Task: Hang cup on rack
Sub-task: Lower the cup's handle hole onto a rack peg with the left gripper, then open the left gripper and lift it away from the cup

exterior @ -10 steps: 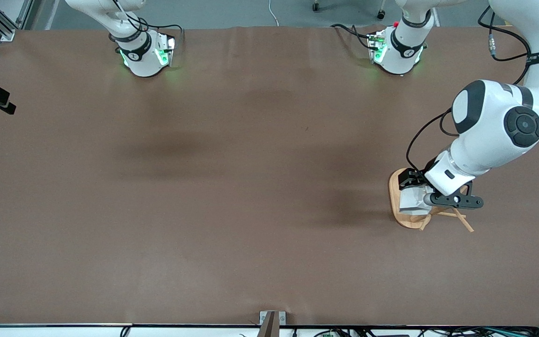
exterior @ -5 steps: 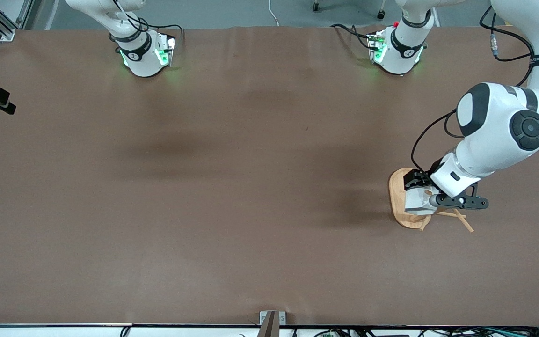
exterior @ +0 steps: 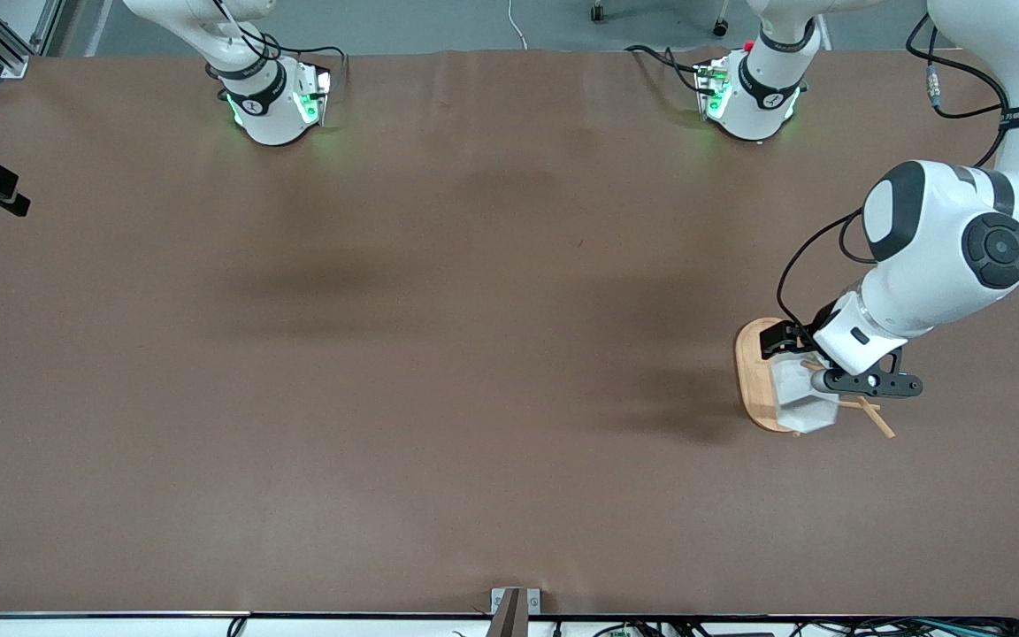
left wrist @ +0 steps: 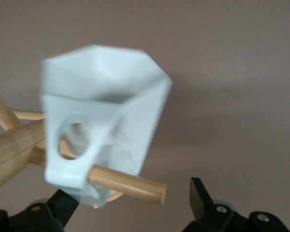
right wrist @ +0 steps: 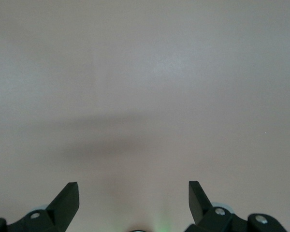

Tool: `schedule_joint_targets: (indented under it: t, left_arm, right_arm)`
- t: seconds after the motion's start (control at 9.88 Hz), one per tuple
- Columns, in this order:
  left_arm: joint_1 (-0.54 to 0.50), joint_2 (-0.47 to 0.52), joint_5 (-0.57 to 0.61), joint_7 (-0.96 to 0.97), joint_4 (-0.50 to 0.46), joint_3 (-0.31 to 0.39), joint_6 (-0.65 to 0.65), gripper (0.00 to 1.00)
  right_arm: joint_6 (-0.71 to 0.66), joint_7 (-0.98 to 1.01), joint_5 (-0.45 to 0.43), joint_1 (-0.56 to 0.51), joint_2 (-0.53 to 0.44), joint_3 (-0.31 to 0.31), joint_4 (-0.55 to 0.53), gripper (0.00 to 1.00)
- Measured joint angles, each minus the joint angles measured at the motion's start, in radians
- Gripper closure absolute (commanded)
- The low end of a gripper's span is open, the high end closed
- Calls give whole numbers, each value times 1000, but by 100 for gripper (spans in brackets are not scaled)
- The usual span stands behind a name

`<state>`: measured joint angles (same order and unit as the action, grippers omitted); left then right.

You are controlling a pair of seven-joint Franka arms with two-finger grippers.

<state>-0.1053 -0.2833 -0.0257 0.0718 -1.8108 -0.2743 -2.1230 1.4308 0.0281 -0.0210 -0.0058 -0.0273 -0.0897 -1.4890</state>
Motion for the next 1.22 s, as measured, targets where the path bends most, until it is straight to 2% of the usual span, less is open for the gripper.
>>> schedule_joint_targets:
  t: [0.3,0.71,1.01,1.22]
  left_arm:
    - [0,29,0,0,18,0,18,0]
    - [1,159,0,0,51,10,129,0]
    - [-1,234,12,-2,118,41,293,0]
    - [2,266,66,-12,174,42,396,0]
  right_arm:
    - [0,0,0,0,0,0,0,0]
    - [0,0,0,0,0,0,1,0]
    - [0,0,0,0,0,0,1,0]
    - [0,0,0,0,0,-1,1,0]
